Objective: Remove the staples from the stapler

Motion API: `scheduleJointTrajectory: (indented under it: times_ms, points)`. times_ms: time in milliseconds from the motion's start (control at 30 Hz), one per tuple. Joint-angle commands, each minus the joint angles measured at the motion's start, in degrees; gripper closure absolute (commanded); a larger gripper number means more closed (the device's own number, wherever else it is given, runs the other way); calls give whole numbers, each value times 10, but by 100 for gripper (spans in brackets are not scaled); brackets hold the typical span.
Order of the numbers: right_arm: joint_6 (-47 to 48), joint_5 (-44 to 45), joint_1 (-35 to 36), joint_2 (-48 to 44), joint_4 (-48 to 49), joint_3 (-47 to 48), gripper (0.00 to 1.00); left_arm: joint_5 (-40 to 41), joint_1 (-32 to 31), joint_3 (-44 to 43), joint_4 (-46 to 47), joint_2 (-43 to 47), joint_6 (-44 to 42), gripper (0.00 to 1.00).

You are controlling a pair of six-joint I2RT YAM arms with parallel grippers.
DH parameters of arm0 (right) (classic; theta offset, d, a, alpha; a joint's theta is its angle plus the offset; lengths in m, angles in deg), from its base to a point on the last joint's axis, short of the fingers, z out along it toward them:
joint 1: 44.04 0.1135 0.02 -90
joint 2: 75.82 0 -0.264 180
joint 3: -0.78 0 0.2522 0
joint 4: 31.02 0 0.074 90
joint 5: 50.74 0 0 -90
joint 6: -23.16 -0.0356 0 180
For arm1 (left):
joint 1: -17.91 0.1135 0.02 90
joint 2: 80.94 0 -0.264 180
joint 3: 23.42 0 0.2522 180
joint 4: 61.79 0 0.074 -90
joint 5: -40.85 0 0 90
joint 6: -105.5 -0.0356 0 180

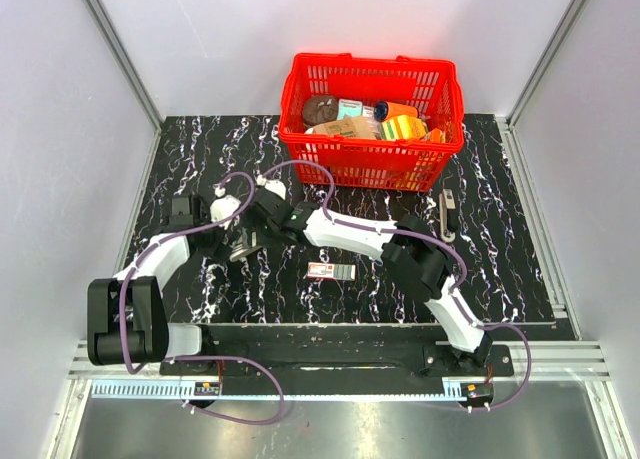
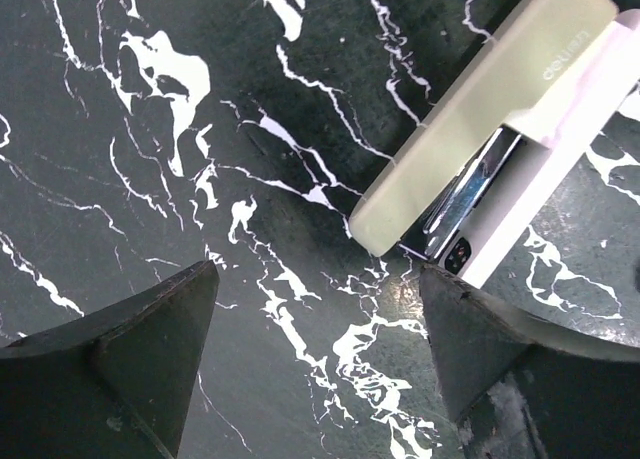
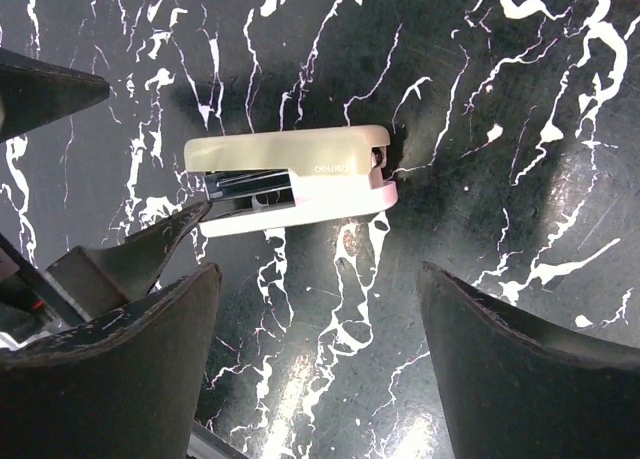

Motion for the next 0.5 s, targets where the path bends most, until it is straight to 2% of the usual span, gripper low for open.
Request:
scheduleJointTrajectory:
  times_ms: [0,167,333,467]
  points:
    - [-25,7,-1,4,18,4,15,-76,-2,7,4,19,-46,15]
    - [-28,17,-7,-22,19,-49,14,-98,-14,13,-28,40,-65,14]
    - [-37,23,-16,-70,42,-130,14,-88,-78,29,-45,79,-75,13]
    - [-43,29,-18,-90,55,-161,15,-92,-116,20,-72,79,-75,13]
